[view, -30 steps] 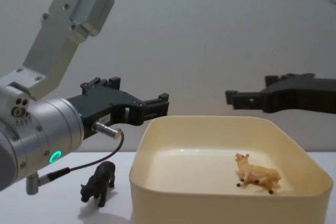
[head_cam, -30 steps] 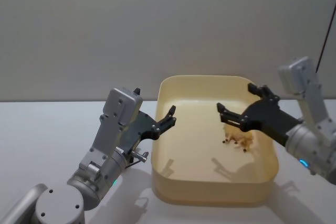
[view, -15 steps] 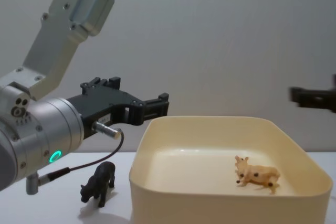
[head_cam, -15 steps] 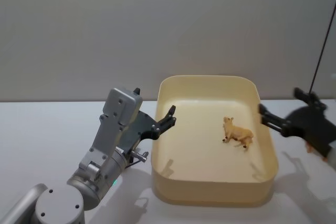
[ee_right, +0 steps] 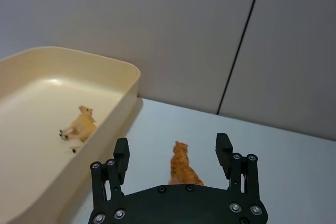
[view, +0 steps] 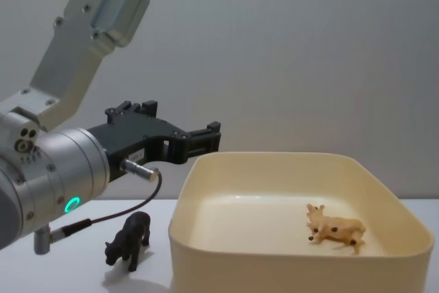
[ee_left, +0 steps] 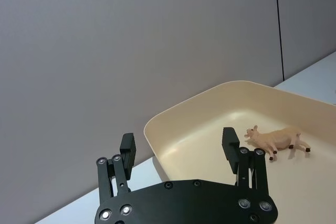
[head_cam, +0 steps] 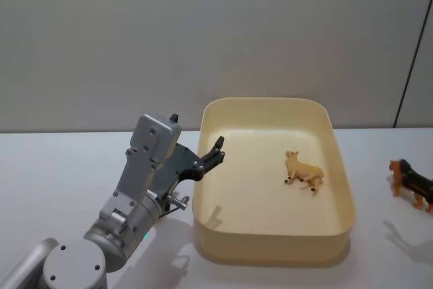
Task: Pick up the toy alternately with two hands and place it into the central storage box.
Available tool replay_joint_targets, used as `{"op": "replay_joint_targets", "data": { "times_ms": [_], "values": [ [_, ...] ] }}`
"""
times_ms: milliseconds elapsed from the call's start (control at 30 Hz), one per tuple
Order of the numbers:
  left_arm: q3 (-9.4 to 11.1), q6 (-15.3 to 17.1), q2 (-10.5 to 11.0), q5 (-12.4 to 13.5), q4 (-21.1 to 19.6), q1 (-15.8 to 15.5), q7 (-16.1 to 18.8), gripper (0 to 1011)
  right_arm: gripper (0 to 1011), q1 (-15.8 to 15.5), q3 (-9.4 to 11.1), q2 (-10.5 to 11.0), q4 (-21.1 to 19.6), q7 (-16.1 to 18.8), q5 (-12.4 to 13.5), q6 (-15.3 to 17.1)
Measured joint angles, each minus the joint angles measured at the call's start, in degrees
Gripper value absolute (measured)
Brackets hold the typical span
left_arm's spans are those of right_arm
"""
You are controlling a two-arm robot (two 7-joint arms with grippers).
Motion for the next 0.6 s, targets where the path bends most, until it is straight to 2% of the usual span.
{"op": "replay_joint_targets", "data": {
  "times_ms": [300, 600],
  "values": [
    [0.00, 0.00, 0.00, 0.00, 0.00, 0.00, 0.00, 1001, 1001, -2.06, 1.57, 1.60, 1.73, -1.05, 0.73, -0.25],
    [0.00, 0.00, 0.00, 0.00, 0.00, 0.00, 0.00, 1001, 1001, -0.89, 1.36, 1.28, 4.53, -1.09, 0.47, -0.07]
  ]
}}
